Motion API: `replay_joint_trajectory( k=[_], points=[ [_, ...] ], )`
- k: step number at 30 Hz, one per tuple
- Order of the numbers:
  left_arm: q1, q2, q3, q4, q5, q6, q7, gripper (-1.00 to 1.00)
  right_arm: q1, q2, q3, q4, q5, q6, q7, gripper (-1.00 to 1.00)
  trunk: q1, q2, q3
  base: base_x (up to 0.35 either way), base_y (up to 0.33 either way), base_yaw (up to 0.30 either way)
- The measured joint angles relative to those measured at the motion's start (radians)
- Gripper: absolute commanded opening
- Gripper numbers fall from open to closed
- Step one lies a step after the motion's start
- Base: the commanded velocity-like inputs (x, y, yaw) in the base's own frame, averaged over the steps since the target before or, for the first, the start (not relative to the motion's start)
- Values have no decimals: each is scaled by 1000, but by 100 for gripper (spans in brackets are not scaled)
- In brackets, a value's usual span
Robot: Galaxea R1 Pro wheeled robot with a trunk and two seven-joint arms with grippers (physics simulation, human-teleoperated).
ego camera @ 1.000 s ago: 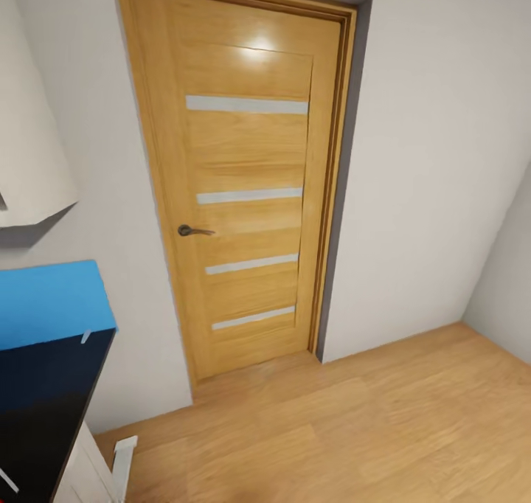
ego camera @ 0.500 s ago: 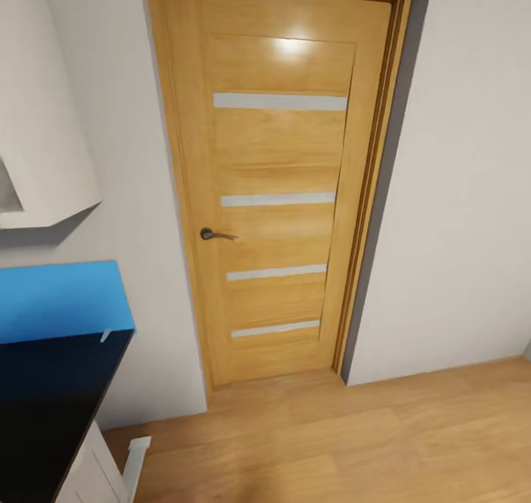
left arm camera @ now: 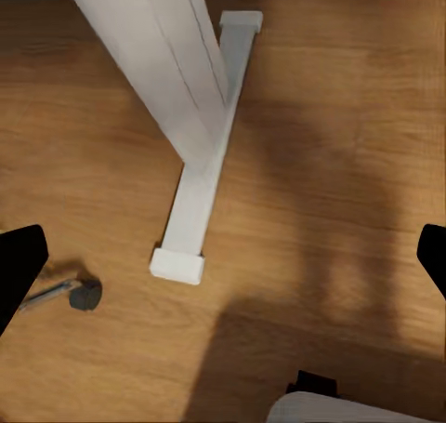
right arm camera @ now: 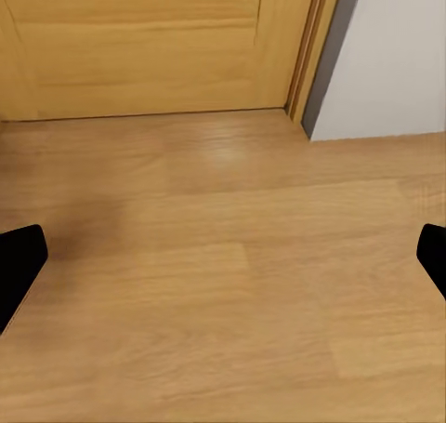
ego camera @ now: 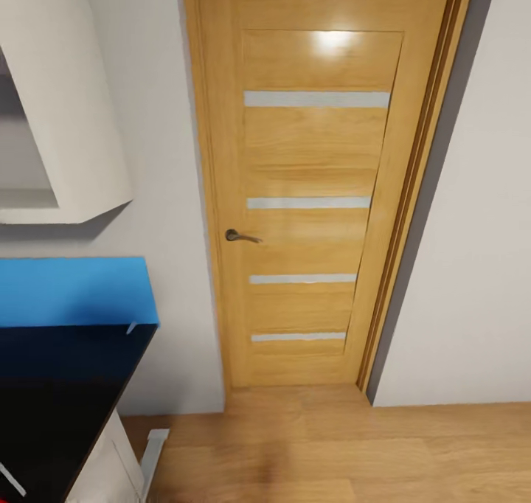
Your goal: In the bedroom, organize the workspace by keeping the computer under the desk, ensuring the monitor is on the desk, placing the keyboard on the desk next to the monitor, placing the mouse on the desk next to the keyboard, moving the folder from the swivel chair onto the desk next to the mouse, stacking the notebook on top of the folder with the pen on top of the notebook, and positioning the swivel chair next to the desk.
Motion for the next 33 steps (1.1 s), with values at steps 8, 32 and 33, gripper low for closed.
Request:
replay_joint_trajectory(
  k=[8,32,33],
  points=[
    [1,-4,-1,64,-2,-237,2,100,0,0,1,0,0,-1,0,100,0,0,0,1,-1,287],
    [1,-4,8,65,6,-241,15,100,0,0,2,1,14,1,2,100,0,0,0,0,0,287],
    [1,-4,8,65,6,-241,15,100,0,0,2,1,14,1,1,100,0,0,0,0,0,287]
  ],
)
